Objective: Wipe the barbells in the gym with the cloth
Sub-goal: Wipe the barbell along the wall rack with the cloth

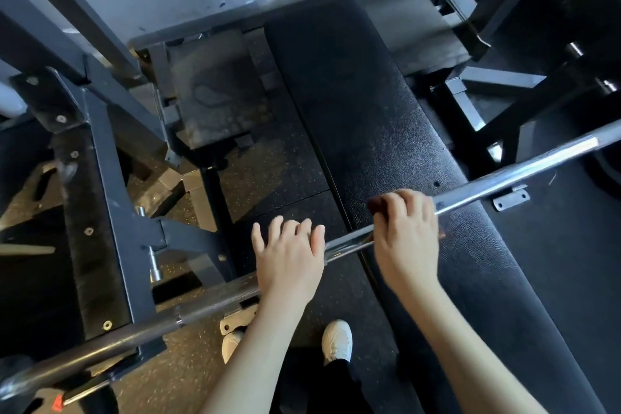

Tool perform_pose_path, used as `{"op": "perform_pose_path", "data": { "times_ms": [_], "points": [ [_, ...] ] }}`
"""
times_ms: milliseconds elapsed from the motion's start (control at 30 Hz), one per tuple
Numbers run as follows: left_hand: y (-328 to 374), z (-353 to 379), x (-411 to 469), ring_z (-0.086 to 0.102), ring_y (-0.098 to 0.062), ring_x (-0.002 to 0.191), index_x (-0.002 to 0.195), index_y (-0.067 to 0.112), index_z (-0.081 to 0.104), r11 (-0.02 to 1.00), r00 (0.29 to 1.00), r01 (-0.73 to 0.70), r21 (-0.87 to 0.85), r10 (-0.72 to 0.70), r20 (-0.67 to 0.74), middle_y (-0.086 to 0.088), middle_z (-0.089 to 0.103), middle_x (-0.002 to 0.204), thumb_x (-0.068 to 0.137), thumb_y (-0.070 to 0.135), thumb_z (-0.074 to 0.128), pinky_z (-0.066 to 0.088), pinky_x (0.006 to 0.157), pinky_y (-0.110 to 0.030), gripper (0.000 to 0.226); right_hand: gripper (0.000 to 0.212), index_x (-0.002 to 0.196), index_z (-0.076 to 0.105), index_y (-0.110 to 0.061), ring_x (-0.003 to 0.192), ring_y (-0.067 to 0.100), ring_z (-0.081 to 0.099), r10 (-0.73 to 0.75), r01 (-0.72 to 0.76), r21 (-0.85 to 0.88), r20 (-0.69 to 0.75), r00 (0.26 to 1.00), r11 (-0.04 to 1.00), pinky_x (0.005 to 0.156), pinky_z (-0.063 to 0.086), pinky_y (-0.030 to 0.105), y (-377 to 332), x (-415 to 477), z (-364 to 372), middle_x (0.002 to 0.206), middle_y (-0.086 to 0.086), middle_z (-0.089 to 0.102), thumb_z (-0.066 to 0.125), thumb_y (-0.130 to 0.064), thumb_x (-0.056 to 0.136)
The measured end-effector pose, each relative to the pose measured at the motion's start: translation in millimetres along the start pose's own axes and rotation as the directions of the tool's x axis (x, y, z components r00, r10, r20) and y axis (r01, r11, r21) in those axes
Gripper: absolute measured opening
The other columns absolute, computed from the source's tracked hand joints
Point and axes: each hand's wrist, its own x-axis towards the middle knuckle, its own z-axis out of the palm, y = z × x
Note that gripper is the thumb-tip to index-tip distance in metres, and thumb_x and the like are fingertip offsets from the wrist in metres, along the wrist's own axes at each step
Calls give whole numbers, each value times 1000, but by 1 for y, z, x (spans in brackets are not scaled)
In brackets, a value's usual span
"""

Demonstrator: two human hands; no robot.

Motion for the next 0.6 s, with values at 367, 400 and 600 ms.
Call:
{"op": "perform_pose_path", "data": {
  "times_ms": [367,400,600],
  "points": [
    [11,12,-8,59,-24,111,107,22,73,999,996,9,-32,-12,-85,2,73,104,96,48,8,36,106,-49,71,33,98,66,-5,105,37,49,167,-171,-43,-91,982,984,96,37,45,42,21,-15,109,17,57,45,-27,88],
    [12,12,-9,61,-24,108,103,21,74,999,996,14,-35,-17,-91,1,74,100,96,47,10,38,104,-49,69,30,97,67,-5,104,36,49,135,-137,-15,-79,988,991,96,37,44,30,14,-11,108,16,58,48,-26,88],
    [11,8,-9,59,-22,112,112,22,71,999,998,8,-33,-10,-62,1,72,109,94,49,0,35,109,-47,78,31,115,58,-16,108,29,54,-327,331,2,159,931,944,109,35,49,46,2,-25,112,8,61,46,-29,89]
  ]
}}
